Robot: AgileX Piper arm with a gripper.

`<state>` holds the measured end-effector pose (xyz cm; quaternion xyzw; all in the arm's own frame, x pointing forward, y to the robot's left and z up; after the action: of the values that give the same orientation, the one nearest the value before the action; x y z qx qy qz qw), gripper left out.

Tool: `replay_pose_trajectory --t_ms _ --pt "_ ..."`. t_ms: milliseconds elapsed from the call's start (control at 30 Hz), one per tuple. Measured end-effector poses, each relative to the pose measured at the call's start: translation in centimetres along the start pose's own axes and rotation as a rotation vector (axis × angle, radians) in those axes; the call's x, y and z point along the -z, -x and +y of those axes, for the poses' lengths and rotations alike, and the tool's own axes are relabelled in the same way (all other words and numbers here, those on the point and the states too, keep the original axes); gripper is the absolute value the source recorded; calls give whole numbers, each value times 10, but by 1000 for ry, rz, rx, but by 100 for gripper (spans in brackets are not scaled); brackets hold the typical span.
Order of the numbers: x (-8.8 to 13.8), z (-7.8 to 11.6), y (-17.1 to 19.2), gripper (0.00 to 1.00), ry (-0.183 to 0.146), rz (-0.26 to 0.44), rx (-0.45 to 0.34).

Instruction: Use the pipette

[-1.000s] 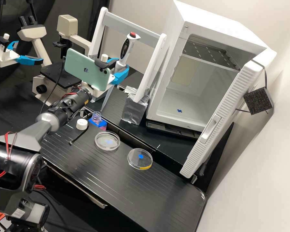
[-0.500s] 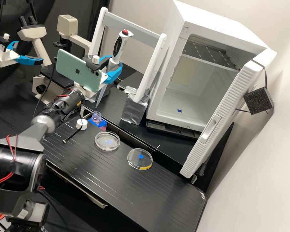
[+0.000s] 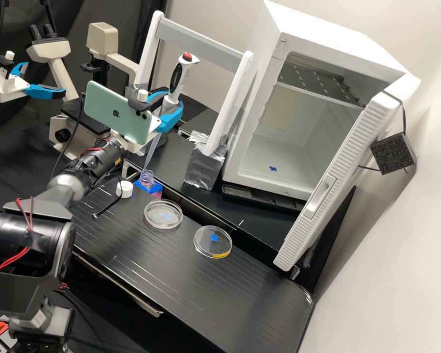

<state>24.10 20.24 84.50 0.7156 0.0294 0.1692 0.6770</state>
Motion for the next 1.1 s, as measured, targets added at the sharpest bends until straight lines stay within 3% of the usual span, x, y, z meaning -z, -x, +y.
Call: replay_pose_trajectory --t_ms 400,1100 --pt "-12 -12 10 0 54 -8 -22" --pt "-22 -32 47 0 67 0 37"
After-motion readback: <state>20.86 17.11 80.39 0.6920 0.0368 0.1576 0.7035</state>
